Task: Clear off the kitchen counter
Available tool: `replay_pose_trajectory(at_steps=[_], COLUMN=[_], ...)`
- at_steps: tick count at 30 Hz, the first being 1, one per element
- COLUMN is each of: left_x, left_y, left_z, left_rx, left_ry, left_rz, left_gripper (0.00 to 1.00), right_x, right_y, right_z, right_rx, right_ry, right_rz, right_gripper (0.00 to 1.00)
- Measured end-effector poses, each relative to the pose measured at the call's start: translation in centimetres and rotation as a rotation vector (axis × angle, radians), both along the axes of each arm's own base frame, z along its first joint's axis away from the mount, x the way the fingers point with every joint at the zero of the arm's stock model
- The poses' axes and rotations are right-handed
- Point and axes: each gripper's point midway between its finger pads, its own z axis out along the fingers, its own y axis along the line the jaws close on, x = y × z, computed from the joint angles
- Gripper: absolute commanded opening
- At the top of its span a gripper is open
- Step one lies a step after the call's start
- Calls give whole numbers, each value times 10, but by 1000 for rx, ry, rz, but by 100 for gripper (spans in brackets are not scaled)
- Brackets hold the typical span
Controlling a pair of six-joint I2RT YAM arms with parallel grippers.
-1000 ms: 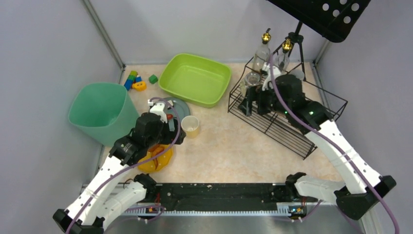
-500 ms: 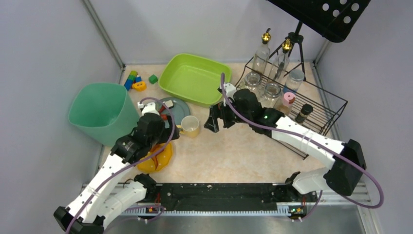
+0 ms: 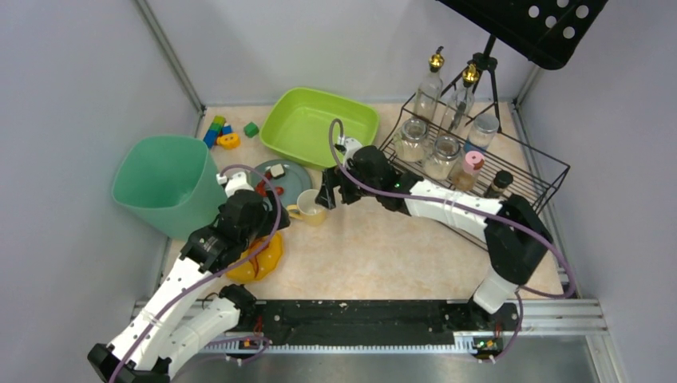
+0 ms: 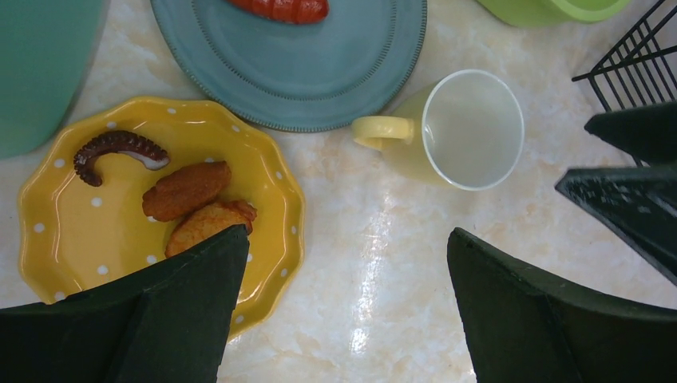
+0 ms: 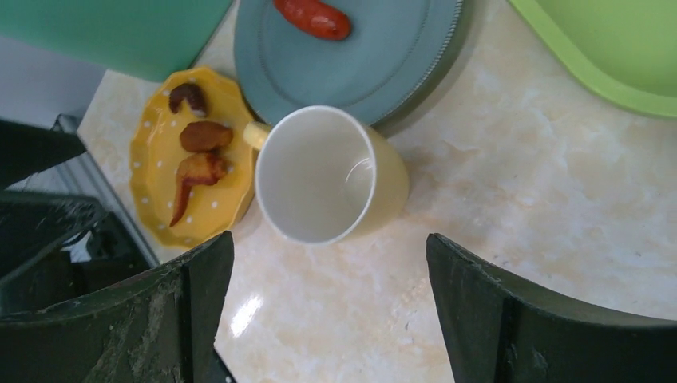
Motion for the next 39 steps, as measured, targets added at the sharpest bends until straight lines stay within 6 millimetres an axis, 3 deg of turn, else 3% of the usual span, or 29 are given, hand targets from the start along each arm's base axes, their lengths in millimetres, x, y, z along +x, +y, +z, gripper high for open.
replay_pose_trajectory(at_steps=[12, 18, 23, 27, 31, 35, 39], left_x=[-10, -13, -15, -15, -16, -16, -16], left_y=[-8, -10, -13, -14, -14, -14, -14], left_z=[-7, -7, -8, -11, -12, -12, -12], left_rx=[-45, -59, -69, -65, -66, -66, -66], left_ry=[17, 20, 27, 36, 38, 38, 38], left_rz=[-46, -63, -78, -83, -86, -86, -86], left_gripper=[99, 99, 99, 99, 99, 99, 99], right_x=[38, 38, 34, 36, 36, 35, 34], right_y=[28, 38, 33, 30, 28, 27, 23], right_z=[-44, -68, -86, -89, -89, -90, -91], right_rx=[-150, -239, -335, -367, -384, -399, -419], right_ry=[20, 32, 31, 25, 22, 14, 10], right_rz=[-72, -53, -48, -46, -45, -41, -46], right_gripper=[65, 57, 47, 32, 23, 0, 0])
